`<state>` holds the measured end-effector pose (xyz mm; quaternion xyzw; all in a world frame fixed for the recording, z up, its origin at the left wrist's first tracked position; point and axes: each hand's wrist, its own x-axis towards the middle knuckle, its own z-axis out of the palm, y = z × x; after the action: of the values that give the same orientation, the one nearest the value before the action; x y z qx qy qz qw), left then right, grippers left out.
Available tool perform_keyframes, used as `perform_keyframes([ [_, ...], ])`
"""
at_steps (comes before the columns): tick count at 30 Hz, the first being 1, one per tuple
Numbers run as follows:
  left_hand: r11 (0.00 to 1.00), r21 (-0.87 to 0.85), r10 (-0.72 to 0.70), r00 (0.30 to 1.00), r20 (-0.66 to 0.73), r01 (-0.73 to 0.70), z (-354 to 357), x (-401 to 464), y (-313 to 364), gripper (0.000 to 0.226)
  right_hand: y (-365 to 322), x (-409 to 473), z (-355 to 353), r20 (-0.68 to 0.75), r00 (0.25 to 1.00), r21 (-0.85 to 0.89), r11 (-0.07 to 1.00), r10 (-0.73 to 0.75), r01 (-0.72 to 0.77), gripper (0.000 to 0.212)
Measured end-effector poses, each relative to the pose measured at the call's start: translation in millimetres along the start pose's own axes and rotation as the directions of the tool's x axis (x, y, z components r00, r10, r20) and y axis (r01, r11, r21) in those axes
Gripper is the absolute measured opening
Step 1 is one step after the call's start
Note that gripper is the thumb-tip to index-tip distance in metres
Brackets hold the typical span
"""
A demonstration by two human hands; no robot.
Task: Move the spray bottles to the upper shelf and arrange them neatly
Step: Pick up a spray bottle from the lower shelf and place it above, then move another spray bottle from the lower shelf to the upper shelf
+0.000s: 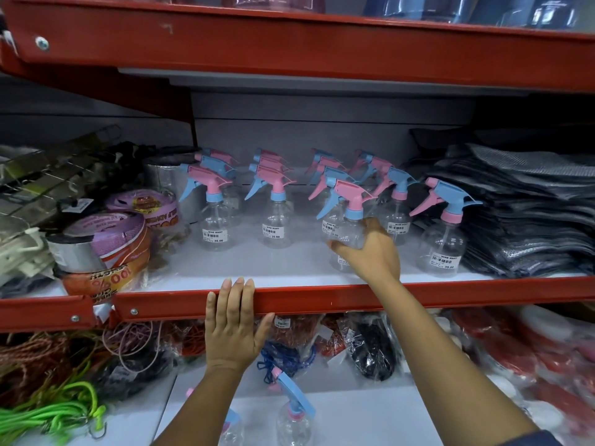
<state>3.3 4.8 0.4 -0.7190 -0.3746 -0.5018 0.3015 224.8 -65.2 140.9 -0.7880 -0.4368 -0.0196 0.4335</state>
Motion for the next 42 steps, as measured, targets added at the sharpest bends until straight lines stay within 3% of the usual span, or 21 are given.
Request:
perform_keyframes([
  [6,1.000,0.006,-0.001,1.000,0.003,0.001,0.0,0.8,-0.6,0.059,0.9,-16.6,-4.6,-0.058,0.997,-0.042,0.998,-0.057,0.055,0.093],
  [12,1.000,0.022,0.006,1.000,-0.024,-0.006,2.2,0.3,0.0,0.058,22.2,-88.7,-2.1,-0.289,0.879,-0.035,0.922,-0.379,0.386,0.065],
  [17,0.999,0.049,0.026,0.999,-0.034,-0.025,5.1,-2.8,-0.1,0.059,68.0,-150.9,29.1,-0.236,0.823,-0.035,0.851,-0.517,0.524,0.055],
  [23,0.998,0.054,0.047,0.998,-0.051,-0.044,6.2,-4.3,-0.6,0.059,116.1,-212.3,76.3,0.030,0.912,0.065,0.911,-0.409,0.407,0.057],
  [26,0.997,0.056,0.051,0.997,-0.058,-0.047,5.9,-2.5,0.1,0.058,129.3,-231.0,95.2,0.185,0.941,0.139,0.956,-0.283,0.260,0.067],
  [31,0.998,0.055,0.040,0.999,-0.036,-0.037,4.6,-3.0,1.1,0.059,136.3,-239.4,119.8,0.390,0.917,0.181,0.983,-0.083,0.012,0.080],
  [36,0.997,0.076,0.021,1.000,-0.024,-0.019,4.5,-2.5,1.7,0.058,142.5,-233.6,139.5,0.466,0.885,0.188,0.977,0.001,-0.100,0.080],
  [42,0.995,0.099,0.019,1.000,-0.019,-0.017,5.4,-1.6,1.5,0.059,146.7,-229.4,144.5,0.486,0.873,0.212,0.974,-0.036,-0.077,0.064],
])
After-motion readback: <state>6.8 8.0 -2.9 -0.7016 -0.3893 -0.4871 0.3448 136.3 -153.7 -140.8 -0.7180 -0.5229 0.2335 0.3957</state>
